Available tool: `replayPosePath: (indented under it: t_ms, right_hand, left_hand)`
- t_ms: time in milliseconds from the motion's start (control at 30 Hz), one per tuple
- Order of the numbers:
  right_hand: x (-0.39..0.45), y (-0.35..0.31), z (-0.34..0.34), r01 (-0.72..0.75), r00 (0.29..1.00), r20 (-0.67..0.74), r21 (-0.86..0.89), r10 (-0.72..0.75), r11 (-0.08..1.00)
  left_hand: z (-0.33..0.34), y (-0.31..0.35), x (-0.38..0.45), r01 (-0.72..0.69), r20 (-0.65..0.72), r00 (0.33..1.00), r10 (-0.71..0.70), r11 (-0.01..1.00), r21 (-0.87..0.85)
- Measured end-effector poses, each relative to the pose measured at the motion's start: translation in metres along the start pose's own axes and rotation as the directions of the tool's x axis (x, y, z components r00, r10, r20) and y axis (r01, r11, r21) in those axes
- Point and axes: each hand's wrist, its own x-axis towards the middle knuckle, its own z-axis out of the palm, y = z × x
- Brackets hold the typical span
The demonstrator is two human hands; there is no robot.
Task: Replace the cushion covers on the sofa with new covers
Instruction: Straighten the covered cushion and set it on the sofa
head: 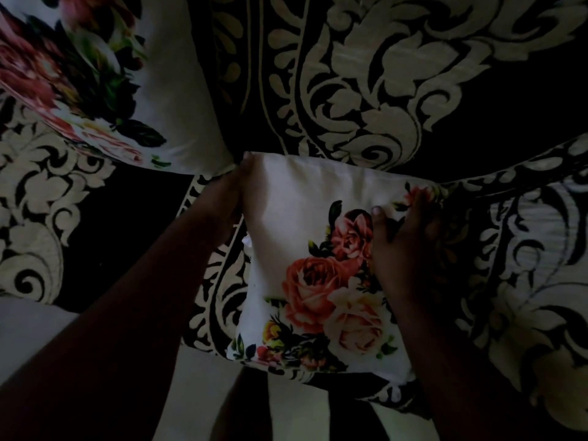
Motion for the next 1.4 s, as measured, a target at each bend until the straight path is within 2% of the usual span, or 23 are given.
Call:
replayPosePath:
  t_ms: [167, 233, 267, 333, 400, 433, 467, 533, 567, 600, 667, 733, 767, 833, 900, 1000, 1067, 1100, 1167, 1233, 1267, 1333, 1400]
  right_hand:
    - [0.002, 0.006, 0.003, 0.000, 1.000, 0.021, -0.001, 0.000, 1.000]
    - [0.002, 0.002, 0.002, -0.012, 0.999, 0.037, 0.011, 0.012, 1.000]
    - [0.002, 0.001, 0.001, -0.003, 1.000, 0.029, 0.016, 0.002, 1.000]
    - [-0.001, -0.003, -0.003, 0.092, 0.996, -0.012, -0.020, -0.092, 0.996]
    - [-0.009, -0.009, -0.008, 0.275, 0.961, -0.020, -0.082, -0.278, 0.958]
    - [-0.015, -0.013, -0.011, 0.372, 0.928, 0.002, -0.105, -0.374, 0.922]
    - [-0.022, -0.016, -0.011, 0.457, 0.889, 0.042, -0.113, -0.455, 0.882]
    - [-0.035, -0.017, -0.005, 0.566, 0.824, 0.129, -0.124, -0.552, 0.815]
    - [-0.038, -0.014, 0.000, 0.585, 0.810, 0.160, -0.144, -0.565, 0.798]
    - [-0.037, -0.010, 0.003, 0.580, 0.813, 0.183, -0.166, -0.554, 0.797]
    - [-0.026, 0.002, 0.007, 0.551, 0.831, 0.210, -0.185, -0.515, 0.814]
    - [-0.009, 0.018, 0.007, 0.504, 0.857, 0.233, -0.189, -0.460, 0.843]
    - [0.001, 0.027, 0.007, 0.462, 0.877, 0.241, -0.187, -0.415, 0.867]
    - [0.018, 0.046, 0.004, 0.361, 0.915, 0.255, -0.174, -0.313, 0.916]
    - [0.030, 0.057, 0.001, 0.260, 0.929, 0.292, -0.085, -0.226, 0.962]
    - [0.031, 0.057, -0.013, -0.010, 0.965, 0.261, 0.196, -0.042, 0.981]
    - [0.021, 0.056, -0.021, -0.119, 0.979, 0.194, 0.267, 0.067, 0.956]
    - [0.012, 0.054, -0.028, -0.065, 0.991, 0.131, 0.205, 0.039, 0.977]
    - [-0.010, 0.050, -0.032, 0.200, 0.977, 0.069, 0.035, -0.202, 0.979]
    - [-0.027, 0.049, -0.021, 0.435, 0.894, 0.136, -0.044, -0.426, 0.899]
    - [-0.030, 0.051, -0.013, 0.470, 0.874, 0.163, -0.049, -0.457, 0.881]
    - [-0.025, 0.056, -0.002, 0.391, 0.907, 0.173, -0.010, -0.384, 0.920]
    - [-0.016, 0.064, 0.003, 0.207, 0.956, 0.197, 0.083, -0.219, 0.975]
  left_hand:
    - [-0.009, 0.004, 0.010, 0.037, 0.106, 0.994, -0.031, 0.998, -0.059]
    - [-0.009, -0.006, 0.015, -0.021, 0.011, 1.000, 0.022, 0.996, -0.092]
    - [-0.007, -0.014, 0.022, -0.079, -0.089, 0.993, 0.076, 0.997, -0.022]
    - [-0.003, -0.024, 0.034, -0.108, -0.328, 0.925, 0.190, 0.961, 0.253]
    - [0.008, -0.026, 0.037, -0.080, -0.511, 0.792, 0.335, 0.885, 0.458]
    - [0.018, -0.027, 0.032, -0.100, -0.546, 0.711, 0.442, 0.833, 0.544]
    - [0.029, -0.028, 0.022, -0.161, -0.509, 0.640, 0.576, 0.748, 0.644]
    - [0.060, -0.037, -0.016, -0.323, -0.190, 0.586, 0.788, 0.442, 0.837]
    - [0.075, -0.051, -0.032, -0.390, 0.003, 0.598, 0.802, 0.288, 0.875]
    - [0.084, -0.068, -0.044, -0.415, 0.133, 0.630, 0.765, 0.187, 0.891]
    - [0.084, -0.090, -0.046, -0.360, 0.195, 0.699, 0.688, 0.103, 0.927]
    - [0.070, -0.093, -0.027, -0.316, 0.183, 0.766, 0.616, 0.113, 0.942]
    - [0.061, -0.091, -0.017, -0.304, 0.160, 0.801, 0.577, 0.163, 0.939]
    - [0.041, -0.081, 0.001, -0.224, 0.034, 0.869, 0.493, 0.332, 0.916]
    - [0.028, -0.073, 0.012, -0.139, -0.062, 0.901, 0.429, 0.420, 0.897]
    - [0.027, -0.062, -0.002, -0.190, -0.087, 0.840, 0.535, 0.440, 0.878]
    - [0.036, -0.061, -0.030, -0.269, -0.149, 0.781, 0.607, 0.542, 0.797]
    - [0.043, -0.066, -0.047, -0.313, -0.138, 0.767, 0.626, 0.554, 0.772]
    - [0.056, -0.086, -0.073, -0.387, 0.039, 0.763, 0.645, 0.408, 0.827]
    - [0.063, -0.107, -0.076, -0.401, 0.171, 0.776, 0.608, 0.265, 0.877]
    - [0.063, -0.113, -0.070, -0.384, 0.169, 0.787, 0.593, 0.257, 0.887]
    - [0.060, -0.114, -0.054, -0.368, 0.122, 0.804, 0.581, 0.326, 0.871]
    - [0.055, -0.111, -0.043, -0.346, 0.056, 0.809, 0.585, 0.397, 0.850]
